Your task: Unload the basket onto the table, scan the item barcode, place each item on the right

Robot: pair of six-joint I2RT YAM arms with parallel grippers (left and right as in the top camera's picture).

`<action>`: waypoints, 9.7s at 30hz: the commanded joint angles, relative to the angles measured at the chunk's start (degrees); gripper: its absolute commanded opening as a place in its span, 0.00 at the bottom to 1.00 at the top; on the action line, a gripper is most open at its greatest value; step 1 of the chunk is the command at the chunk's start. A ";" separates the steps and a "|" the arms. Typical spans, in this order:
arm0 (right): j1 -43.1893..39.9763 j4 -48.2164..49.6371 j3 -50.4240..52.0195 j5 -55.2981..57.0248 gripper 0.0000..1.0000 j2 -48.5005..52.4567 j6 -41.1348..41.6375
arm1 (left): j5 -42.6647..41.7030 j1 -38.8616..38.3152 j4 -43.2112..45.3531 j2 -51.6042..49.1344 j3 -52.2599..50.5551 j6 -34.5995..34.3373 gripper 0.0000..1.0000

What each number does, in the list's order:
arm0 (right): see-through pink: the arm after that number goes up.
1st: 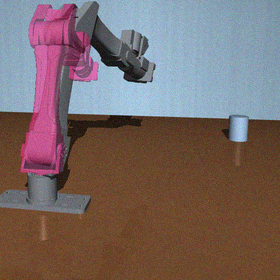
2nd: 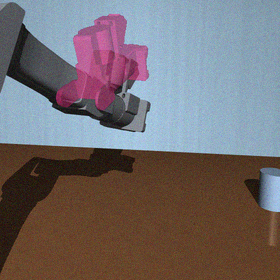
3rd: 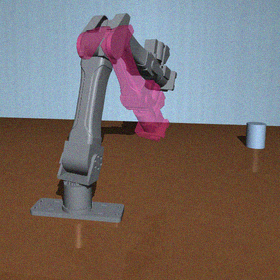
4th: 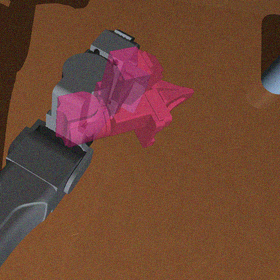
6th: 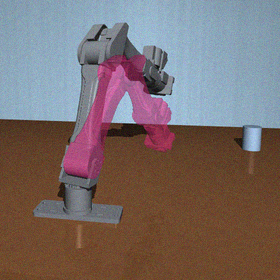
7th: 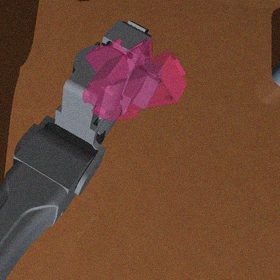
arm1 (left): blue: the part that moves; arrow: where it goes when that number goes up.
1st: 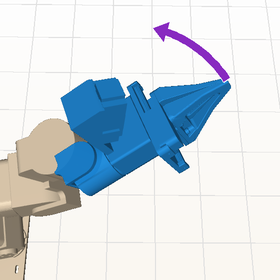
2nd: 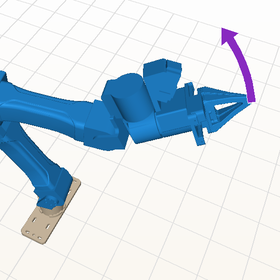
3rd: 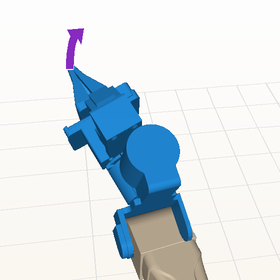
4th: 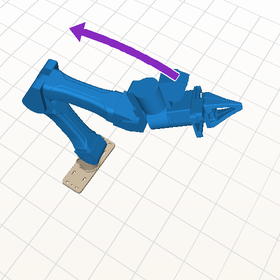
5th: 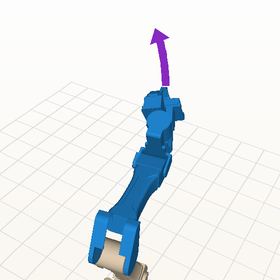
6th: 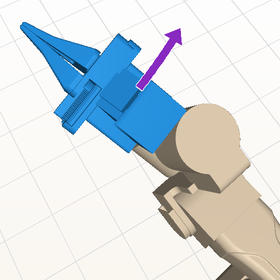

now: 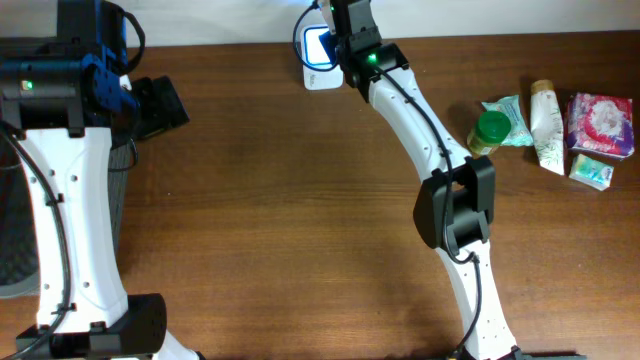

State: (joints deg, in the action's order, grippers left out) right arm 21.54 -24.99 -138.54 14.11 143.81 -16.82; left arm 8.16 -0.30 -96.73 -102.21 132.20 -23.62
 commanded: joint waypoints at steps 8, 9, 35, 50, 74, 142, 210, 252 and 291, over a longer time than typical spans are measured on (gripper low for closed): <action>-0.72 -4.13 -1.05 5.35 0.04 -3.69 6.47 | 0.24 0.11 0.00 0.87 0.15 -0.35 0.99; -2.64 -7.82 -1.05 6.32 0.04 -7.87 8.74 | 0.24 0.11 0.00 0.87 0.15 -0.35 0.99; -45.18 -53.09 17.46 -13.44 0.99 -46.58 32.33 | 0.24 0.09 0.02 0.87 0.15 -0.35 0.99; -36.39 -60.19 60.65 -23.39 0.99 -93.20 32.33 | 0.24 0.09 0.00 0.87 0.15 -0.35 0.99; -21.75 -6.56 120.69 -21.55 0.99 -143.12 22.03 | 0.24 0.11 0.02 0.87 0.15 -0.35 0.99; -21.55 20.48 138.22 -15.34 0.99 -143.60 17.25 | 0.24 -0.70 0.07 7.19 -4.31 1.14 0.99; -21.55 20.48 138.22 -15.34 0.99 -143.60 17.27 | -4.87 -2.54 92.15 101.94 -131.73 20.72 0.99; -21.55 20.48 138.22 -15.34 0.99 -143.60 17.27 | -5.38 -0.37 92.08 101.92 -131.69 23.23 0.99; -21.55 20.44 138.22 -14.49 0.99 -143.60 17.27 | -5.38 -0.37 92.08 101.92 -131.69 23.23 0.99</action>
State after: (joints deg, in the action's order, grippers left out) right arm -0.58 -4.45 -0.84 -1.30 0.62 -0.01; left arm 2.85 -0.97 -4.34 -0.67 0.62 -1.06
